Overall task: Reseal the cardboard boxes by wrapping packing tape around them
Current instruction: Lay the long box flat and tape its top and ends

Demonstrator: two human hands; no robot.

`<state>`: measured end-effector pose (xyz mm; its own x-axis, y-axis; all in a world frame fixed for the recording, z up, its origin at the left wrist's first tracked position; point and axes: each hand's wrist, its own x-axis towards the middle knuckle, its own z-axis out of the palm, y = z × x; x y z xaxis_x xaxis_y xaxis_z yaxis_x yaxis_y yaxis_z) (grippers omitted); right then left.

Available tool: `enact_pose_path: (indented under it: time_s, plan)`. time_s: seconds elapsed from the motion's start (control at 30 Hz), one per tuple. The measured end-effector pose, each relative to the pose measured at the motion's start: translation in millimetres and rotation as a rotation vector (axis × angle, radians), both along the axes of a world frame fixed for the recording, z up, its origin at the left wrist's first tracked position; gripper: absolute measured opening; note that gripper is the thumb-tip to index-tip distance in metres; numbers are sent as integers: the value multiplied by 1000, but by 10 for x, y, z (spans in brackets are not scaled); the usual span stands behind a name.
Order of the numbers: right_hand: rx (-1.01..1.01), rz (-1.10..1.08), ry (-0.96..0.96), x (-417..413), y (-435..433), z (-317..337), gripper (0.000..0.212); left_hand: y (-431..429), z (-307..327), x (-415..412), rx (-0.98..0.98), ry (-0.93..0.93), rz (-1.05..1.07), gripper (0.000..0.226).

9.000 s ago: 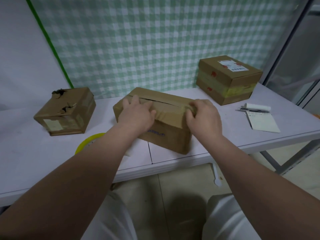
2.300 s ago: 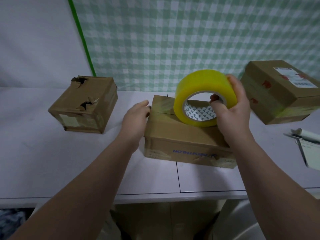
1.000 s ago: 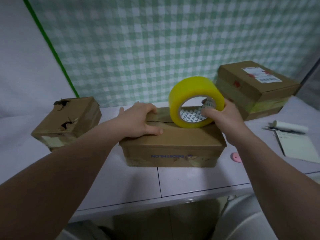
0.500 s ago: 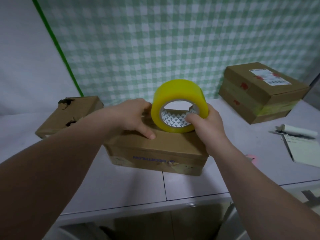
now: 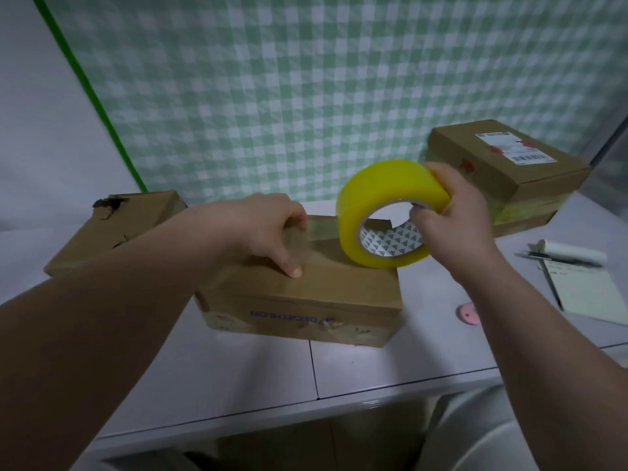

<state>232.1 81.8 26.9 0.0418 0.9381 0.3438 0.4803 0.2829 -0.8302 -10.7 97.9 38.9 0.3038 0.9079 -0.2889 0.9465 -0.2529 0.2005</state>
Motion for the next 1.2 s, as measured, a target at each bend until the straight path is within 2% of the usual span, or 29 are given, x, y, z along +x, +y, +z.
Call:
enact_pose_path:
  time_s: [0.1,0.3,0.4,0.53,0.77,0.93,1.2]
  plan:
    - [19,-10,-21,-29,-13,-11,55,2,-39,166,24,-41,-62,79]
    - [66,37,-4,24,-11,-33,64,-10,-53,292,17,-8,-23,85]
    - [62,7,-105,191,6,49,65,-22,-29,309,-10,-26,-23,82]
    - [44,-66,-333,434,-7,100,65,-13,-16,330,-24,-23,-22,80]
    - [109,-45,-574,470,-29,116,65,16,-35,311,-56,-7,0,85]
    - [73,-74,-793,521,-28,28,64,21,-47,302,-59,-7,-13,82]
    - [10,-76,-828,539,-51,-210,62,16,-54,289,-57,-20,-18,81]
